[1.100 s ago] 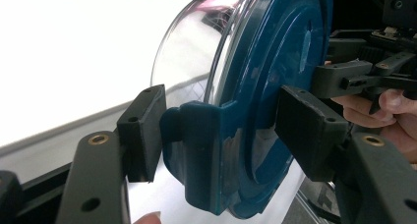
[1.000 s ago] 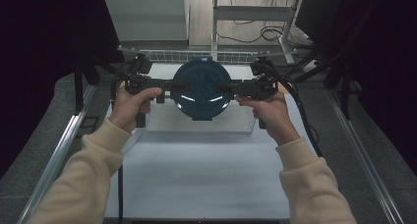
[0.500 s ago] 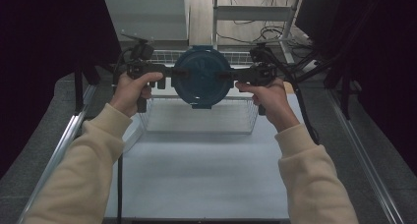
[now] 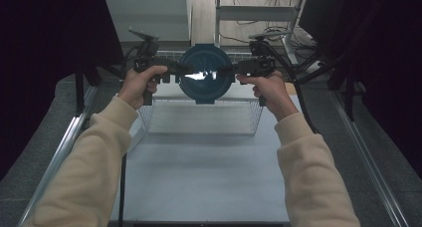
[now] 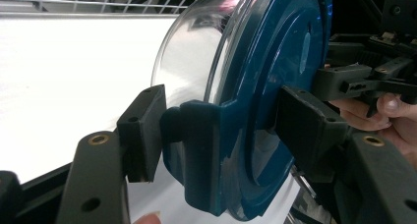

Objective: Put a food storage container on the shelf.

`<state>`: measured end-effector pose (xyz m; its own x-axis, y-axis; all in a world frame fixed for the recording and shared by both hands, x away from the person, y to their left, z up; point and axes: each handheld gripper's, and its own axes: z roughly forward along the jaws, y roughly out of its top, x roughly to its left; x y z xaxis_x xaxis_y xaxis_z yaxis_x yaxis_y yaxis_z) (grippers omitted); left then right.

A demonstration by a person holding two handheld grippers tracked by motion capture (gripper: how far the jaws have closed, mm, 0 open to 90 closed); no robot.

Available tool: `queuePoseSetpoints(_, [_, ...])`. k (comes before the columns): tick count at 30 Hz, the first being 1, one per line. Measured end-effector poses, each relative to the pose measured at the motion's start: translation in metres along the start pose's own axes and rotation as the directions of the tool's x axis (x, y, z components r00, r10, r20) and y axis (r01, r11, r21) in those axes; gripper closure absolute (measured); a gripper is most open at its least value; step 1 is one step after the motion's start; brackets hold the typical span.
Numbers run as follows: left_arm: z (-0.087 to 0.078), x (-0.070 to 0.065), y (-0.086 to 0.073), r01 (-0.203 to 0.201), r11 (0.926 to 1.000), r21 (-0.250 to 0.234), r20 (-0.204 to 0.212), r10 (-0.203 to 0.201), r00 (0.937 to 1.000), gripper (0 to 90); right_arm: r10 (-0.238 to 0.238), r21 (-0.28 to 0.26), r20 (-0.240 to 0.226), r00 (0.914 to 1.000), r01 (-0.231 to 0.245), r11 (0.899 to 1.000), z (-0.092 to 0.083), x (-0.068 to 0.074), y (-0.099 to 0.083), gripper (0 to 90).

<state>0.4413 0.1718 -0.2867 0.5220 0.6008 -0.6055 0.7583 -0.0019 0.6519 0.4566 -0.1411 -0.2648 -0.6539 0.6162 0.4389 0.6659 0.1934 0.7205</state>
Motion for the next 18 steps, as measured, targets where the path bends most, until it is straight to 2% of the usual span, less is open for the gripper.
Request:
queuePoseSetpoints(6, [0.004,0.005,0.006,0.016,0.9998,0.01,-0.012,-0.016,0.9998,37.2,0.031,0.009,-0.015,0.9994,-0.031,0.999,0.006,-0.008,0.004,39.1])
queuePoseSetpoints(12, [0.015,0.017,0.007,0.048,0.9983,0.034,-0.017,-0.047,0.9987,36.7,0.075,0.04,-0.016,0.997,-0.074,0.996,0.016,-0.02,0.003,39.0])
queuePoseSetpoints(18, [0.022,0.027,0.014,0.122,0.9924,0.019,-0.005,-0.122,0.9925,37.0,0.135,0.026,-0.034,0.9903,-0.134,0.991,0.023,-0.034,0.007,38.7])
